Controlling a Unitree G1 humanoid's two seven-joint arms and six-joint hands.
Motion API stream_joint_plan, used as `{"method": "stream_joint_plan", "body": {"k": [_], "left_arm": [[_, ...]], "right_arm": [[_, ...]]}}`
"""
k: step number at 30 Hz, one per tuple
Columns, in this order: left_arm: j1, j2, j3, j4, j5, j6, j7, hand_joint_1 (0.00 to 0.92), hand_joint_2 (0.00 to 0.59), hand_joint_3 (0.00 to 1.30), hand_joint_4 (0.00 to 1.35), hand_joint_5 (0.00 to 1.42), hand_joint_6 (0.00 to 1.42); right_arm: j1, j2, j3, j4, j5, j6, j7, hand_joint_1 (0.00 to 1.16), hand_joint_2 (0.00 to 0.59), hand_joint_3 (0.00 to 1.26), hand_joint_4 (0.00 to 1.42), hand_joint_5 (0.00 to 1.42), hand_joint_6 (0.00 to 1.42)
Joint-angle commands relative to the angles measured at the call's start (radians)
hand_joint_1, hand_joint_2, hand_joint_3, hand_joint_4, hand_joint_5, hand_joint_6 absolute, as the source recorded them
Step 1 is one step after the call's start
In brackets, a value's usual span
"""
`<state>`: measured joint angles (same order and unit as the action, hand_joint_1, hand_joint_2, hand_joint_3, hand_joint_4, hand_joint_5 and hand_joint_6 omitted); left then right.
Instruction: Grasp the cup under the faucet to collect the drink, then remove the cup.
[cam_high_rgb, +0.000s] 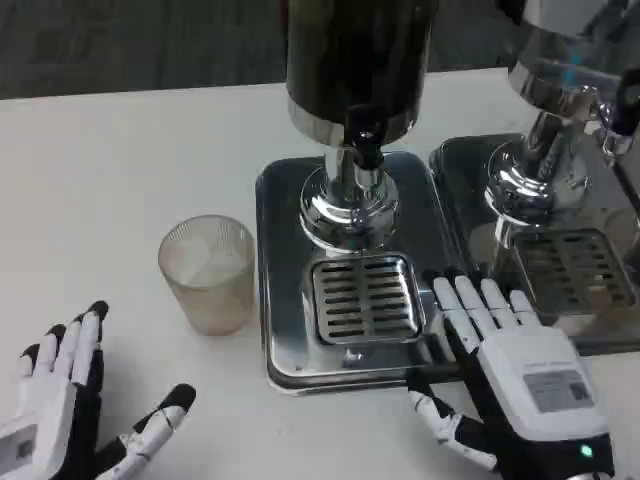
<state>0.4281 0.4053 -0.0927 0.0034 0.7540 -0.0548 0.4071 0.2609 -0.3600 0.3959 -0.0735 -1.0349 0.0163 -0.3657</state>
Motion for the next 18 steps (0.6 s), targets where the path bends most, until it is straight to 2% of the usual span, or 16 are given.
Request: {"method": "stream_joint_plan", "body": {"k": [1,18], "left_arm": [[0.002,-0.006,0.002,0.003,-0.002,0.000,0.010,0.000,0.183,0.00,0.00,0.00,0.00],[-0.002,-0.011,0.001,0.007,-0.001,-0.002,0.009,0.000,0.183,0.00,0.00,0.00,0.00]], "right_arm": [[0.003,0.001,-0.006,-0.011,-0.002,0.009,-0.011,0.24,0.463,0.00,0.00,0.00,0.00],[0.002,0.002,-0.006,-0.009,0.001,0.012,-0.006,0.24,0.463,0.00,0.00,0.00,0.00]]}}
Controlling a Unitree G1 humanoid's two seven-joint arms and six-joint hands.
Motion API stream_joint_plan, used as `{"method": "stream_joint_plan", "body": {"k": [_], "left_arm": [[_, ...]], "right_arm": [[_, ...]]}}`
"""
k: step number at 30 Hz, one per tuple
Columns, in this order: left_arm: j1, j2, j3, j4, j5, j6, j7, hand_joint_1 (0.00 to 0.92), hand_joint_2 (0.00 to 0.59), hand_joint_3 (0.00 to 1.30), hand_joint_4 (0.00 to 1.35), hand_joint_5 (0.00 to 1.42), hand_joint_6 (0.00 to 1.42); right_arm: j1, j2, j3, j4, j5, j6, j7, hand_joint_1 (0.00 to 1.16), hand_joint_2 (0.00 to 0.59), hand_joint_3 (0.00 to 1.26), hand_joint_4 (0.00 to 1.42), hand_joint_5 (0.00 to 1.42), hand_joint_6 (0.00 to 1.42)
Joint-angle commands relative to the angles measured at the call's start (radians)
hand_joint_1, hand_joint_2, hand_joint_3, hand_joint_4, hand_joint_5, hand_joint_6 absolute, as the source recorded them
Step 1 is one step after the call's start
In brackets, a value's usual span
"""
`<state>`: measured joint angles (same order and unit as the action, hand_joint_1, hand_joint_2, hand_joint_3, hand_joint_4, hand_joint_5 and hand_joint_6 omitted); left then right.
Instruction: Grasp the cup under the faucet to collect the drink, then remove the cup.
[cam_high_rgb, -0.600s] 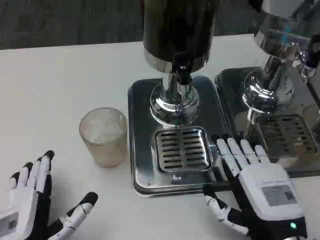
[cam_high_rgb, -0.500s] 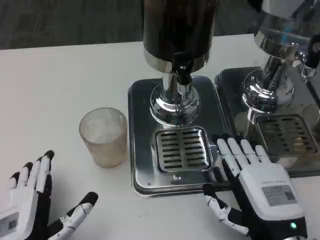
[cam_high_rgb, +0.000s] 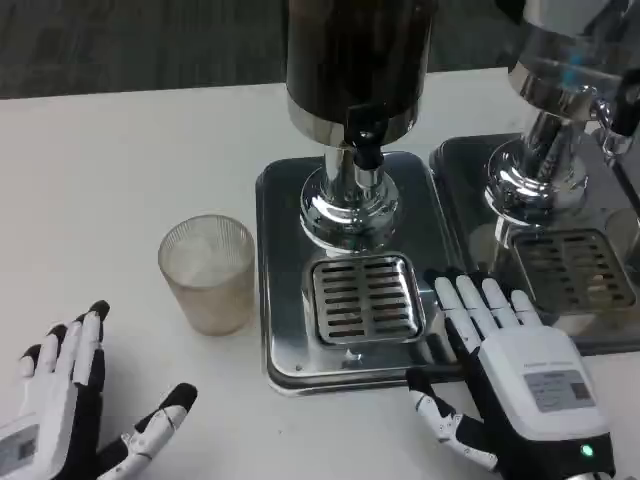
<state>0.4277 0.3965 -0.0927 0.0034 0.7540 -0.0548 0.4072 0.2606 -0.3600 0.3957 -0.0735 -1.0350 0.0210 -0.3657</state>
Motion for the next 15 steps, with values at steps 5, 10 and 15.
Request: {"method": "stream_joint_plan", "body": {"k": [5,10,15], "left_arm": [[-0.001,-0.004,0.001,0.007,-0.002,-0.003,0.009,0.000,0.183,0.00,0.00,0.00,0.00],[0.001,-0.005,0.003,0.006,-0.003,-0.002,0.009,0.000,0.183,0.00,0.00,0.00,0.00],[-0.008,-0.008,0.012,0.023,-0.017,-0.025,0.037,0.000,0.154,0.00,0.00,0.00,0.00]], "right_arm": [[0.003,0.002,-0.006,-0.010,0.002,0.008,-0.004,0.24,0.463,0.00,0.00,0.00,0.00],[0.002,0.000,-0.007,-0.011,0.003,0.008,-0.001,0.24,0.463,0.00,0.00,0.00,0.00],[0.000,0.001,-0.007,-0.010,0.002,0.009,-0.001,0.24,0.463,0.00,0.00,0.00,0.00]]}}
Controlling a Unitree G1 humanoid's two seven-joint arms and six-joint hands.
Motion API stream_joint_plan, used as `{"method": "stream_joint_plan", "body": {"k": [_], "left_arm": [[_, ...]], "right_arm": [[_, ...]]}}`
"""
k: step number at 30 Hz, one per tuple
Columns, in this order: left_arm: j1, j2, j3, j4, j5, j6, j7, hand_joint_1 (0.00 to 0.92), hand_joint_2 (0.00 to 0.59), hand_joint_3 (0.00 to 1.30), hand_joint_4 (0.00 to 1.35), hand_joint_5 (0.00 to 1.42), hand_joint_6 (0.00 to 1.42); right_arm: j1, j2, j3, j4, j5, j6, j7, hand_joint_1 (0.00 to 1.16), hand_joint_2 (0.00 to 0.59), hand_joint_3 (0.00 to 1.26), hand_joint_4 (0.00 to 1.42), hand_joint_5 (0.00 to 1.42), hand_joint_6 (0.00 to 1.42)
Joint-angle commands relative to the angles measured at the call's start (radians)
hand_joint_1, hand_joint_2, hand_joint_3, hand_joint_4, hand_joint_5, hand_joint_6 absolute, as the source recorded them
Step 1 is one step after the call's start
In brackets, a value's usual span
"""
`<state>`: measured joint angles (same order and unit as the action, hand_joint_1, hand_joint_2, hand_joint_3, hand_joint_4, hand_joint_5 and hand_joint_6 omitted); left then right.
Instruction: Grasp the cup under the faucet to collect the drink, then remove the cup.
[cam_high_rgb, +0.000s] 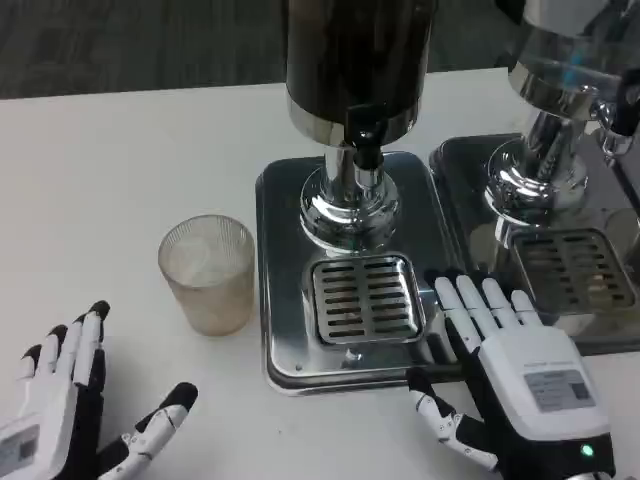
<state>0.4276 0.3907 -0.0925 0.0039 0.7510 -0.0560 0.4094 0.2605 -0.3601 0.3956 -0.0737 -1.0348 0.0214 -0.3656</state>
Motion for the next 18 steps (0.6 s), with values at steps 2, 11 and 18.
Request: {"method": "stream_joint_plan", "body": {"k": [2,11,18], "left_arm": [[-0.035,-0.001,0.024,0.059,-0.031,-0.052,0.059,0.000,0.122,0.00,0.00,0.00,0.00],[-0.244,0.004,0.029,0.353,-0.161,-0.216,0.075,0.000,0.005,0.00,0.00,0.00,0.00],[-0.434,-0.016,0.004,0.596,-0.211,-0.332,0.068,0.000,0.000,0.00,0.00,0.00,0.00]], "right_arm": [[0.000,0.002,-0.008,-0.011,0.003,0.010,-0.001,0.24,0.463,0.00,0.00,0.00,0.00],[0.000,0.006,-0.008,-0.016,-0.002,0.020,-0.001,0.24,0.463,0.00,0.00,0.00,0.00],[0.006,0.016,-0.004,-0.026,-0.008,0.040,-0.004,0.25,0.463,0.00,0.00,0.00,0.00]]}}
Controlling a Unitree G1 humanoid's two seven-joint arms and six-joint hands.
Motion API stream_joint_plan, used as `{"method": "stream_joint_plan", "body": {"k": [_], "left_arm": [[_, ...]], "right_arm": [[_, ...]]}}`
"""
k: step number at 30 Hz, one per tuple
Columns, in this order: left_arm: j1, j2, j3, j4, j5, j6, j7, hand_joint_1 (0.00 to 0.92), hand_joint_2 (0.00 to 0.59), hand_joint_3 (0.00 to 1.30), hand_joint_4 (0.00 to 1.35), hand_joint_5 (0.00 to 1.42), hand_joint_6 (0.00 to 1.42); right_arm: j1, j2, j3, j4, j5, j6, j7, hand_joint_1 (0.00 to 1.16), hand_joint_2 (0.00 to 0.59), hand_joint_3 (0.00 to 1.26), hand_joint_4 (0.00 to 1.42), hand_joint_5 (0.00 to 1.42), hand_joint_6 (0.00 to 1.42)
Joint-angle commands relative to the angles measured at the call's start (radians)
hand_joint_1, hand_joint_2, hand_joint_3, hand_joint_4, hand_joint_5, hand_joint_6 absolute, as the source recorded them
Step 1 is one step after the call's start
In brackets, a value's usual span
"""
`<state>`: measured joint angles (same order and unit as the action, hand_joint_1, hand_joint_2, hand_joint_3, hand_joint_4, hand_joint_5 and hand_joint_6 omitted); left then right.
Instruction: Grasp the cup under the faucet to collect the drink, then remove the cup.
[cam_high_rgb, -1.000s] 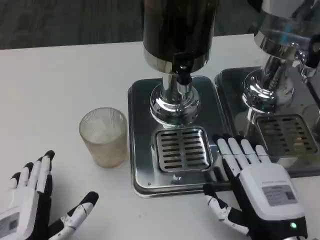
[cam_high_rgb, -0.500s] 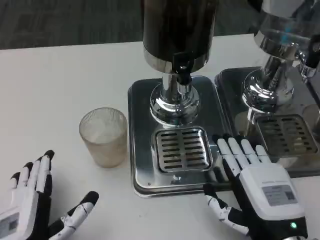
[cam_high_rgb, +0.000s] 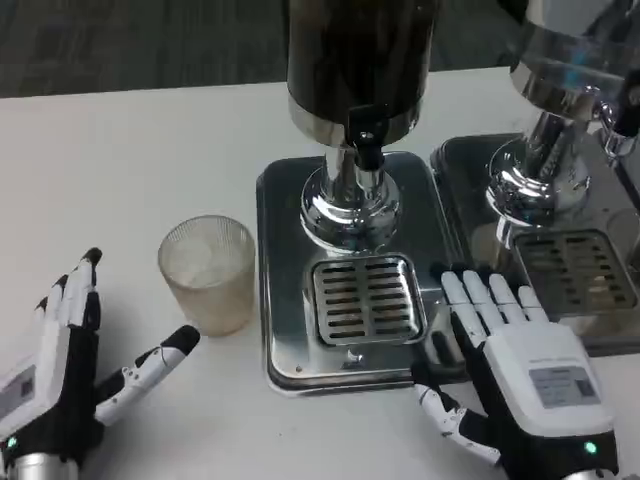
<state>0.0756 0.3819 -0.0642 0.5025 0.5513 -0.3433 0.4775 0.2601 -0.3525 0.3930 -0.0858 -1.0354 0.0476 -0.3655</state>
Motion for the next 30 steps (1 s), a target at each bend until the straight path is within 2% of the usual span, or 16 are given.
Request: {"method": "stream_joint_plan", "body": {"k": [1,5,7,13,21,25,30], "left_arm": [[-0.104,-0.007,-0.032,0.124,-0.009,-0.054,0.001,0.000,0.000,0.00,0.00,0.00,0.00],[-0.197,-0.014,-0.072,0.249,-0.001,-0.109,0.005,0.002,0.000,0.00,0.00,0.00,0.00],[-0.244,-0.017,-0.095,0.308,0.006,-0.131,0.007,0.035,0.000,0.00,0.00,0.00,0.00],[-0.308,-0.017,-0.144,0.406,0.040,-0.150,0.082,0.143,0.001,0.00,0.00,0.00,0.00],[-0.355,-0.029,-0.183,0.480,0.040,-0.196,0.137,0.219,0.013,0.00,0.00,0.03,0.00],[-0.370,-0.034,-0.191,0.517,0.030,-0.230,0.161,0.251,0.020,0.00,0.00,0.12,0.07],[-0.397,-0.039,-0.209,0.562,0.037,-0.256,0.185,0.291,0.035,0.00,0.03,0.26,0.28]], "right_arm": [[0.008,0.010,0.000,-0.016,-0.009,0.018,-0.005,0.25,0.463,0.00,0.00,0.00,0.00],[0.020,0.021,0.001,-0.028,-0.017,0.036,-0.009,0.25,0.463,0.00,0.00,0.00,0.00],[0.025,0.027,0.004,-0.033,-0.020,0.043,-0.011,0.25,0.461,0.00,0.00,0.00,0.00],[0.030,0.035,0.012,-0.036,-0.028,0.048,-0.006,0.24,0.453,0.00,0.00,0.00,0.00],[0.035,0.038,0.016,-0.044,-0.032,0.055,0.001,0.24,0.448,0.00,0.00,0.00,0.00],[0.037,0.040,0.018,-0.046,-0.032,0.059,0.004,0.24,0.447,0.00,0.00,0.00,0.00],[0.035,0.038,0.017,-0.047,-0.027,0.059,0.013,0.24,0.447,0.01,0.00,0.00,0.00]]}}
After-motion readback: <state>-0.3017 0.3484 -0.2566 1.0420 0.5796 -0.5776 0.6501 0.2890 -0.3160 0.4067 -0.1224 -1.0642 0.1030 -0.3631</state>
